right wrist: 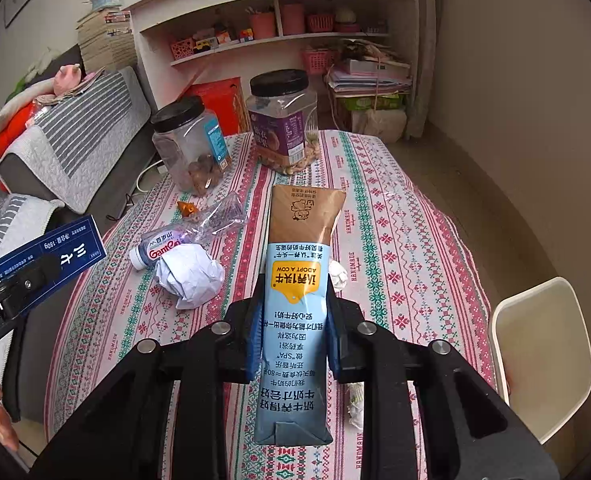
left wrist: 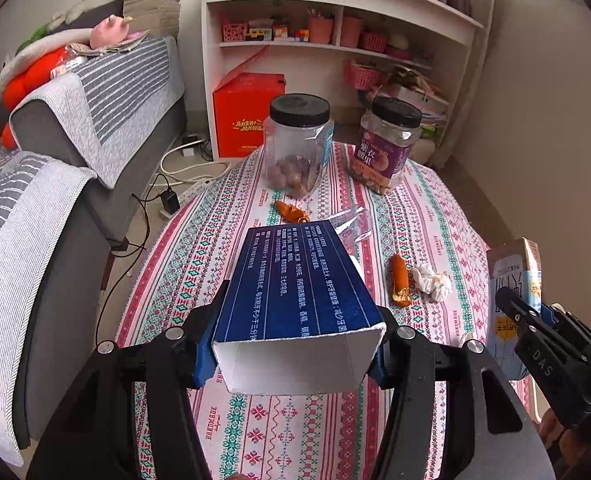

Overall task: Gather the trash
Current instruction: 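Grasp the milk carton with the right gripper while the left gripper holds the medicine box, then drop the milk carton into the bin with the right gripper while the left drops the box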

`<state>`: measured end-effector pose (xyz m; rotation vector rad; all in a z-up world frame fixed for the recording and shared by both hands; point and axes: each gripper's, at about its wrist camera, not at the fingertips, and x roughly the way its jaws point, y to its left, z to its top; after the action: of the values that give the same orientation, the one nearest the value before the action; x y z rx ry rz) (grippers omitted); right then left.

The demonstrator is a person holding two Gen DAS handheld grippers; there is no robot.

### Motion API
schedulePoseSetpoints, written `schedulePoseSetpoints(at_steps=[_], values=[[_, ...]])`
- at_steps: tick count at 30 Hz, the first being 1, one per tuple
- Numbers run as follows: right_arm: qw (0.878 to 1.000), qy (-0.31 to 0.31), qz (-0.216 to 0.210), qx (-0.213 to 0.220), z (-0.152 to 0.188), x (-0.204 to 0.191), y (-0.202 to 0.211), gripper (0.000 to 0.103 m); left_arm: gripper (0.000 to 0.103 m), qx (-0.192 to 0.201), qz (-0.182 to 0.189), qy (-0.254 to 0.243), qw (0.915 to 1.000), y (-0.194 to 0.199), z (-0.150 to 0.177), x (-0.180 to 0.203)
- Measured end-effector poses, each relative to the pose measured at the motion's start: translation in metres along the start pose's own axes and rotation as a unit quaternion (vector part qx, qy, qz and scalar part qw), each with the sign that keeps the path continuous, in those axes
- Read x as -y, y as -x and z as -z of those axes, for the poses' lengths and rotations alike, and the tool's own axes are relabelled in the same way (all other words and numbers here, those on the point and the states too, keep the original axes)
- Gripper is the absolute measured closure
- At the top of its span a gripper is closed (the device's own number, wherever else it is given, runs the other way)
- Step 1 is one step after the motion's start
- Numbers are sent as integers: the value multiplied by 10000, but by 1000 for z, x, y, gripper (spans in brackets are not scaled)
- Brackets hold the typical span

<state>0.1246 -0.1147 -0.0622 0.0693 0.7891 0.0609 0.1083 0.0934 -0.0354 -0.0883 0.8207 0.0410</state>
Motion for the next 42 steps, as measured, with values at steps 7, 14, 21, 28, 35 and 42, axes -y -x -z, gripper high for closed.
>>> schedulePoseSetpoints(at_steps=[7,14,21,28,35,42], values=[[9987,9,168,482,0,11,20,79,47,314,-5,13,9995,10,-1,15],[9980,11,306,549,2,23,29,79,47,395,73,-69,9992,10,2,34],[9971,-60,448,605,4,41,38,79,47,403,190,-142,9989,9,6,52],[9958,-128,635,648,7,63,46,79,47,381,382,-255,9982,7,12,78],[9930,-209,895,736,10,88,58,79,47,359,638,-440,9963,6,17,107],[9894,-382,1211,698,16,122,68,79,47,311,851,-613,9940,5,25,138]])
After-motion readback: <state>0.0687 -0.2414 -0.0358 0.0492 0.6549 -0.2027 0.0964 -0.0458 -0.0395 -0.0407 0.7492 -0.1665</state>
